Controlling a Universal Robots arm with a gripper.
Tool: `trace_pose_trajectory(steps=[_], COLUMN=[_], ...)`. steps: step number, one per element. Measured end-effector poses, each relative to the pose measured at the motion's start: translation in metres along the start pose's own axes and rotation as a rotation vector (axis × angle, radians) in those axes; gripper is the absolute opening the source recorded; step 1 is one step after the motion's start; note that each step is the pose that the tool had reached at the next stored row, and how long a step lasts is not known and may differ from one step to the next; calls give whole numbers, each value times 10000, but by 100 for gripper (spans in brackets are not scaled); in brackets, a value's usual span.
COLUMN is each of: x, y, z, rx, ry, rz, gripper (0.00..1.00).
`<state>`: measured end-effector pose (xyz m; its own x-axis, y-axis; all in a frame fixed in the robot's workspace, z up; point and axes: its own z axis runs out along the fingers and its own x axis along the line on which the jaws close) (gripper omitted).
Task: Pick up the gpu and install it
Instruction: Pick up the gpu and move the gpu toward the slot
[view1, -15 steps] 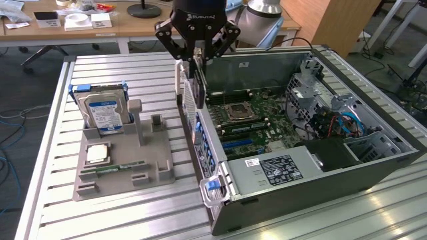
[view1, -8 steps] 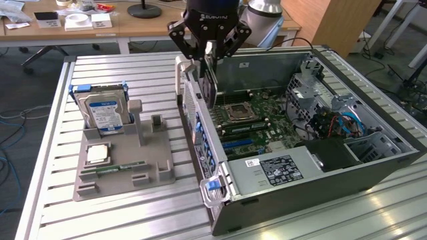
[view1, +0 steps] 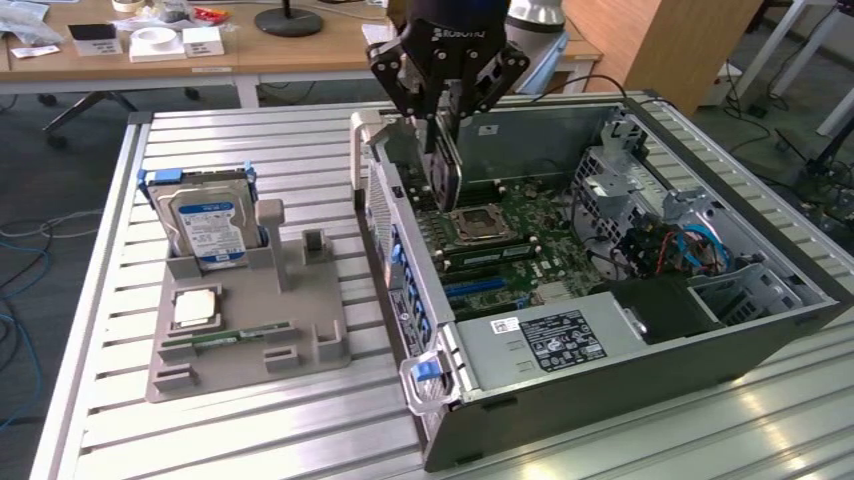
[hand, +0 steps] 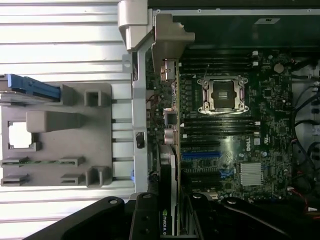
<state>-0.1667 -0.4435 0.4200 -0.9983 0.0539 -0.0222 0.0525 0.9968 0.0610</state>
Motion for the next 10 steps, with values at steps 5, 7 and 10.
trace_pose_trajectory(steps=[5,7,10], x=[-148,-206,-295], y=[8,11,16], z=[4,5,7], rx=[-1,-1,-1], ry=[1,0,0], rz=[2,2,3], gripper=[27,27,27])
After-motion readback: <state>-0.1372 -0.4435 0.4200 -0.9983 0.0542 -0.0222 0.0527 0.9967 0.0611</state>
